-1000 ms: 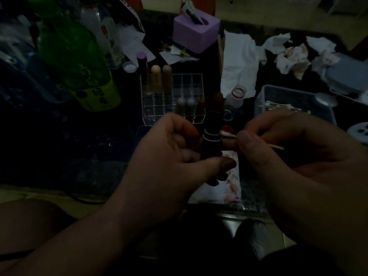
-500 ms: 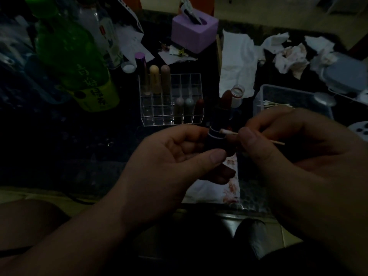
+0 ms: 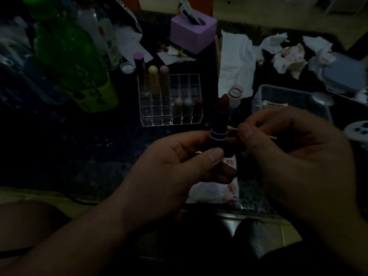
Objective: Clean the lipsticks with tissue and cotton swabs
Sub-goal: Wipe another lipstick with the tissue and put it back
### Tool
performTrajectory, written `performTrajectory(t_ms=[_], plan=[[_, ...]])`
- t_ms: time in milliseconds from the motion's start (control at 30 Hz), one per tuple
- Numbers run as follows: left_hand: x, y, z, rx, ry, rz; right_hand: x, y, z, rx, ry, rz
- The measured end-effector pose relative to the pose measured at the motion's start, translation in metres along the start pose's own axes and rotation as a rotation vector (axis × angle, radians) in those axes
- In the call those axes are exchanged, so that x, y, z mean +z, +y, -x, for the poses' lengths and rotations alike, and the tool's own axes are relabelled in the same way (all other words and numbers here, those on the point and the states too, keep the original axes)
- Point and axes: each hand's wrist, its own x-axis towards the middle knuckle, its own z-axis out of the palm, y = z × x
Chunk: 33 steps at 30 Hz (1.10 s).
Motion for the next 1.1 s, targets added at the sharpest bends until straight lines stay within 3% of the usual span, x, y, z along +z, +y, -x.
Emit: performTrajectory(t_ms=[100,267,400,500,667,1100], plan=[[-0.003,0.001,-0.004,-0.017,0.073,0.053,-0.002,0.001,-0.002,0.226,0.070,-0.090],[-0.026,0.002,-0.013,-0.029,0.335,0.032,-0.009,0.032,-0.027,0.775,0.154,-0.415],[-0.042,0.001,-0.019,-0.017,0.430,0.025,-0.016,0.062,-0.039,0.925,0.051,-0.425],[-0.048,-0.001,-0.022,-0.025,0.440,0.017,-0.013,0.070,-0.042,0.922,-0.028,-0.237],[-0.058,0.001,-0.027,-0.034,0.446,-0.103,-0.008,0.071,-0.044,0.770,-0.157,0.148],[-0.066,0.003,-0.036,-0.070,0.462,-0.155,-0.010,0.114,-0.044,0.523,-0.205,0.632]])
